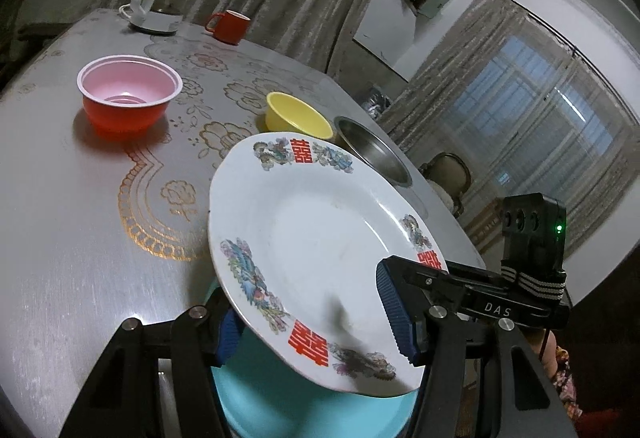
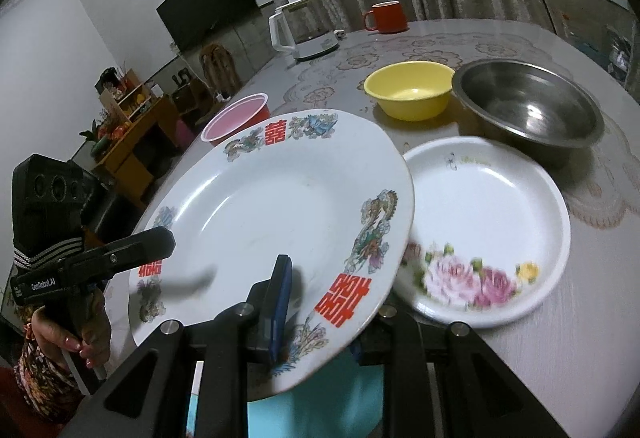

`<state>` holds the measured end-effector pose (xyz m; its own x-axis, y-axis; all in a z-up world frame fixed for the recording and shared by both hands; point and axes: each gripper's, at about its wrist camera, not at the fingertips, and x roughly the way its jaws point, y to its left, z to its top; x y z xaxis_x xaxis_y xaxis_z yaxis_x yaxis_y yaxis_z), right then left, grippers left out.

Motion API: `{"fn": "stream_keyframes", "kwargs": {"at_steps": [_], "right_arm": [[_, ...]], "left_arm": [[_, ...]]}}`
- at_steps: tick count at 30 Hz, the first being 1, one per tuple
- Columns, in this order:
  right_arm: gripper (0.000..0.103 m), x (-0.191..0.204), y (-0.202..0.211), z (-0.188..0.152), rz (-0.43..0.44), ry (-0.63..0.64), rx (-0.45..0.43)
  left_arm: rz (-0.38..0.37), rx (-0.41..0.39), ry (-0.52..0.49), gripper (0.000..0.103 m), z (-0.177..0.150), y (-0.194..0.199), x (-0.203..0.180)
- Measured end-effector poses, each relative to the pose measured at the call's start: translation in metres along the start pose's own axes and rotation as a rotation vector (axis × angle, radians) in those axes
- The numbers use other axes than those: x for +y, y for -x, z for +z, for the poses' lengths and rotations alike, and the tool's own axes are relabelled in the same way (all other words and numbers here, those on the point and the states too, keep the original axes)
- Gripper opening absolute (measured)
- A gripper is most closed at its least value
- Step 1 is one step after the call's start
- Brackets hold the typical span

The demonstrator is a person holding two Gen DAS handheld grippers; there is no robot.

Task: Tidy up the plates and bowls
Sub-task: 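Lift the red-character plate with both grippers and carry it over the turquoise plate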

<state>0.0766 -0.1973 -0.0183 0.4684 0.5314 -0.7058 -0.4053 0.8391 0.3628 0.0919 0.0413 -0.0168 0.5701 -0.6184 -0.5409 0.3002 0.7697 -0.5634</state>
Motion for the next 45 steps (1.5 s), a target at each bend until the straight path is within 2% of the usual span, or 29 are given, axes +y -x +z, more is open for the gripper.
{"fn": "stream_keyframes", "kwargs": {"at_steps": [12, 23, 45], "right_arm": [[0.024, 0.005, 0.020, -0.041, -0.004, -0.075, -0.009], [0.025, 0.009, 0.022, -0.071, -0.005, -0.116, 0.010], [0.026, 0.012, 0.013, -0.074, -0.059, -0.138, 0.038]], "left_arm": [[-0.026, 0.030, -0.028, 0.061, -0.024, 0.009, -0.012], [-0.003, 0.058, -0.039, 0.061, -0.046, 0.009, -0.012], [0.055, 0.085, -0.053, 0.061, -0.053, -0.002, -0.010]]}}
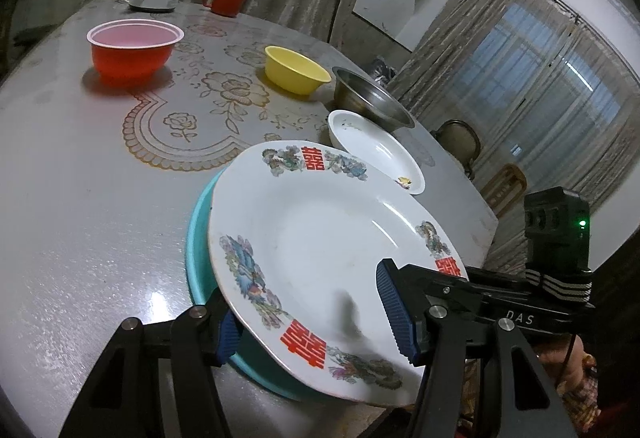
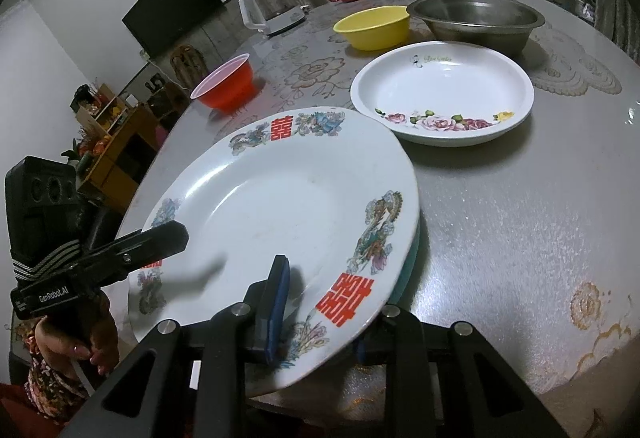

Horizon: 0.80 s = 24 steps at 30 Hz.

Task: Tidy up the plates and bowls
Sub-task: 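Lift the red-character plate with both grippers and carry it over the turquoise plate, then lower the red-character plate onto the turquoise plate and open both grippers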

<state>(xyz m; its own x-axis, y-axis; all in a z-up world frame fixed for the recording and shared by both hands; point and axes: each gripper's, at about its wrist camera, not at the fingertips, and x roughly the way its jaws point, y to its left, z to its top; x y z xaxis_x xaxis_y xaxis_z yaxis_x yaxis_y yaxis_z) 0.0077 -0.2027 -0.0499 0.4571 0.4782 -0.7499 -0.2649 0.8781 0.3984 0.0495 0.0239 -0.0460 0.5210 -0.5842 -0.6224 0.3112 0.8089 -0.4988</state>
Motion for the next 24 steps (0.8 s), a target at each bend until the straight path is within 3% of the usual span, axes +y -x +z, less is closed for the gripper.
{"fn": "stream_keyframes", "kwargs": {"at_steps": [14, 16, 21, 24], "right_arm": [[0.033, 0.003, 0.005, -0.006, -0.046, -0.024, -0.011], [0.033, 0.001, 0.011, -0.011, -0.049, -0.024, -0.022], [0.033, 0.004, 0.031, -0.021, -0.094, 0.031, -0.066], [0.033, 0.002, 0.036, -0.027, -0.069, 0.045, -0.089]], "left_arm": [[0.019, 0.005, 0.018, 0.061, 0.000, 0.001, 0.008], [0.022, 0.004, 0.026, 0.056, 0.000, 0.002, 0.012], [0.064, -0.009, -0.015, 0.056, 0.000, 0.009, 0.009], [0.077, -0.010, -0.017, 0.051, 0.000, 0.011, 0.011]]}}
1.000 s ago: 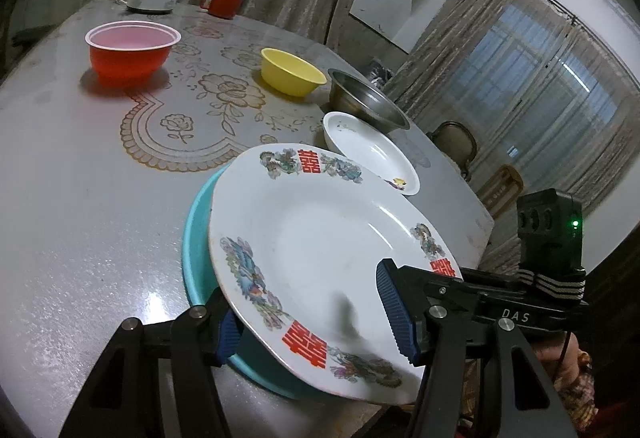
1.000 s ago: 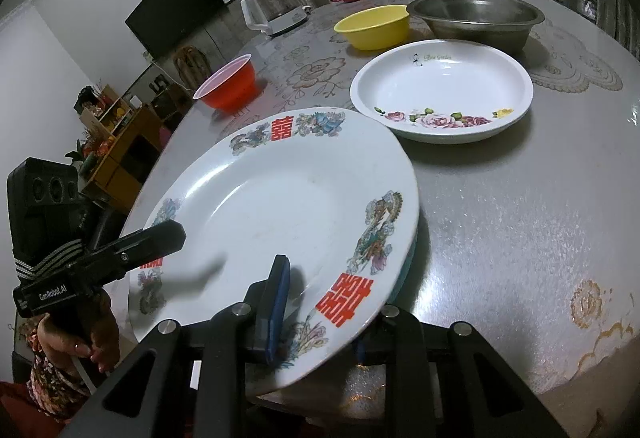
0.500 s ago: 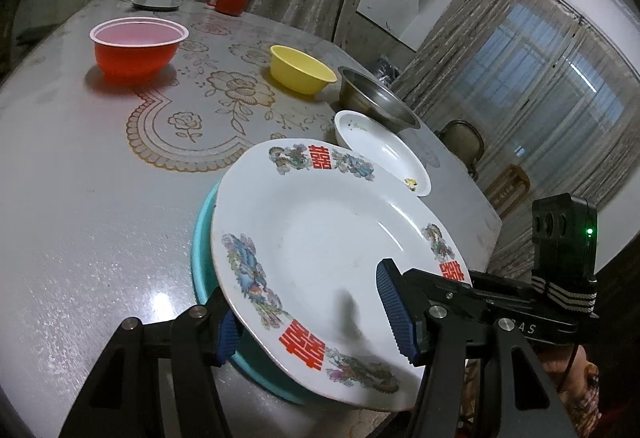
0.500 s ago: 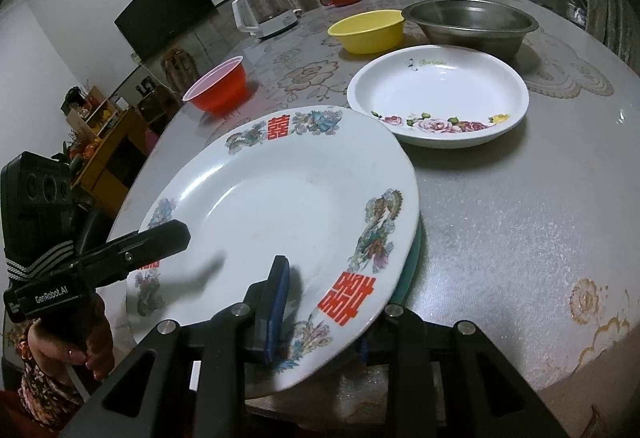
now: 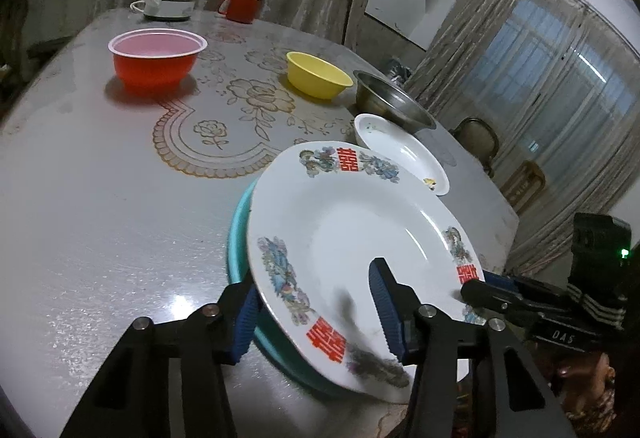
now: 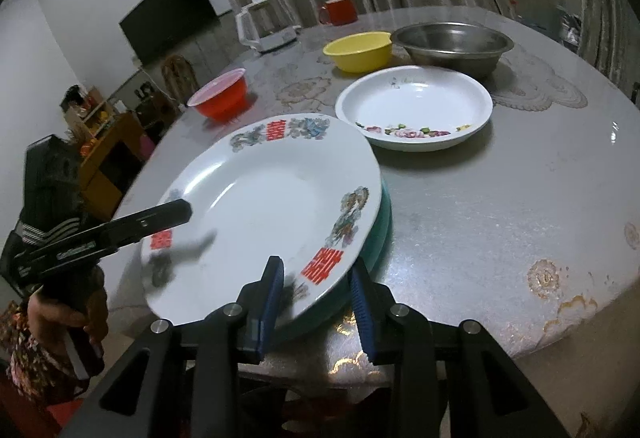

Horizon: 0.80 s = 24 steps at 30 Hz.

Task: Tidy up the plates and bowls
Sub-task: 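Lower the red-character plate onto the turquoise plate and open both grippers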

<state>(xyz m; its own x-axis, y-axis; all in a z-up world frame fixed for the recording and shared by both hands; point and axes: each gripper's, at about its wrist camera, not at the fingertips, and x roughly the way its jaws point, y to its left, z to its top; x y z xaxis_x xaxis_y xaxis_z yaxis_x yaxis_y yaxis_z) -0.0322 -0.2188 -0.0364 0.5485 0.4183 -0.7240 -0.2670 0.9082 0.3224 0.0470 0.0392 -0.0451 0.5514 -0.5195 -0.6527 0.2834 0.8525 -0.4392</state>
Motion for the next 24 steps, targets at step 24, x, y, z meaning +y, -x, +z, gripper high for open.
{"fn": "stream_keyframes", "kwargs": {"at_steps": [24], "right_arm": [[0.031, 0.001, -0.008, 0.004, -0.026, 0.043, -0.023]], "left_arm": [[0.083, 0.026, -0.032, 0.051, 0.007, 0.001, -0.005]]}}
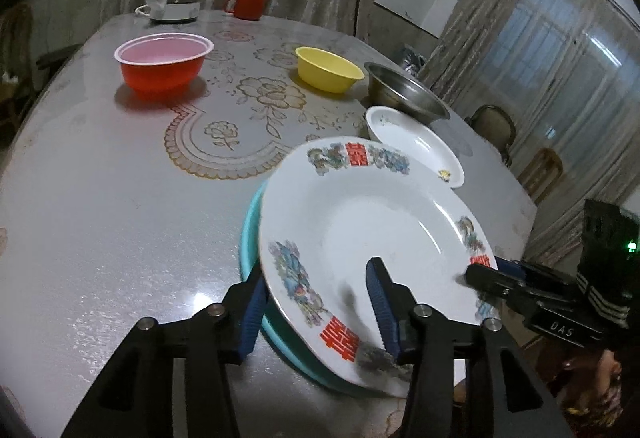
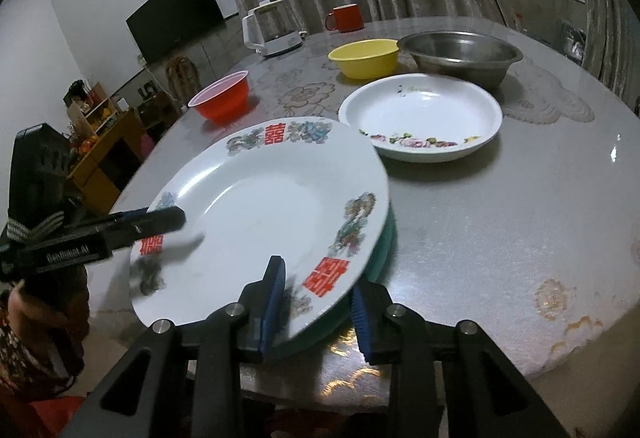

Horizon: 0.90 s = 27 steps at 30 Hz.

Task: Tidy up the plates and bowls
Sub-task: 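Lower the red-character plate onto the turquoise plate and open both grippers, then move both grippers to the rose-patterned white plate rim and close them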

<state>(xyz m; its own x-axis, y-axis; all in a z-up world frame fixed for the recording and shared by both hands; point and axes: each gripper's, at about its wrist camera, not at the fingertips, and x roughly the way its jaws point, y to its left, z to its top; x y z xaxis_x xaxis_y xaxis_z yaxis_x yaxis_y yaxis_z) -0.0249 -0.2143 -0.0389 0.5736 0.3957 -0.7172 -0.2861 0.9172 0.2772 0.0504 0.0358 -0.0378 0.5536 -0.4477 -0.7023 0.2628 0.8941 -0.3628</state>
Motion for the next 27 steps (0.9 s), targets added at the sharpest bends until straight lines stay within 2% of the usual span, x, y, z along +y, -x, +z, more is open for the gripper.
{"fn": "stream_keyframes", "kwargs": {"at_steps": [3, 8, 13, 15, 17, 21, 24, 27], "right_arm": [[0.031, -0.006, 0.012, 0.002, -0.014, -0.001, -0.037], [0.031, -0.031, 0.025, 0.004, 0.003, -0.099, -0.083], [0.041, -0.059, 0.034, 0.005, -0.025, -0.209, -0.144], [0.041, -0.066, 0.032, 0.007, -0.042, -0.232, -0.132], [0.041, -0.073, 0.028, 0.009, -0.056, -0.252, -0.118], [0.041, -0.080, 0.017, 0.017, -0.099, -0.279, -0.070], [0.041, -0.090, 0.012, 0.023, -0.057, -0.319, -0.052], [0.041, -0.097, 0.013, 0.031, -0.053, -0.334, -0.085]], "left_arm": [[0.021, -0.026, -0.012, 0.059, 0.009, 0.008, -0.001], [0.037, -0.065, -0.003, 0.078, 0.030, 0.017, 0.000], [0.014, -0.048, 0.032, 0.081, 0.045, 0.013, 0.000], [0.007, -0.038, 0.024, 0.084, 0.048, 0.009, -0.005], [0.002, -0.030, 0.015, 0.092, 0.051, 0.005, -0.010], [-0.028, 0.000, 0.008, 0.096, 0.059, -0.003, -0.019], [-0.042, 0.015, 0.007, 0.096, 0.067, -0.007, -0.022], [-0.070, 0.019, 0.008, 0.096, 0.075, -0.009, -0.024]]}}
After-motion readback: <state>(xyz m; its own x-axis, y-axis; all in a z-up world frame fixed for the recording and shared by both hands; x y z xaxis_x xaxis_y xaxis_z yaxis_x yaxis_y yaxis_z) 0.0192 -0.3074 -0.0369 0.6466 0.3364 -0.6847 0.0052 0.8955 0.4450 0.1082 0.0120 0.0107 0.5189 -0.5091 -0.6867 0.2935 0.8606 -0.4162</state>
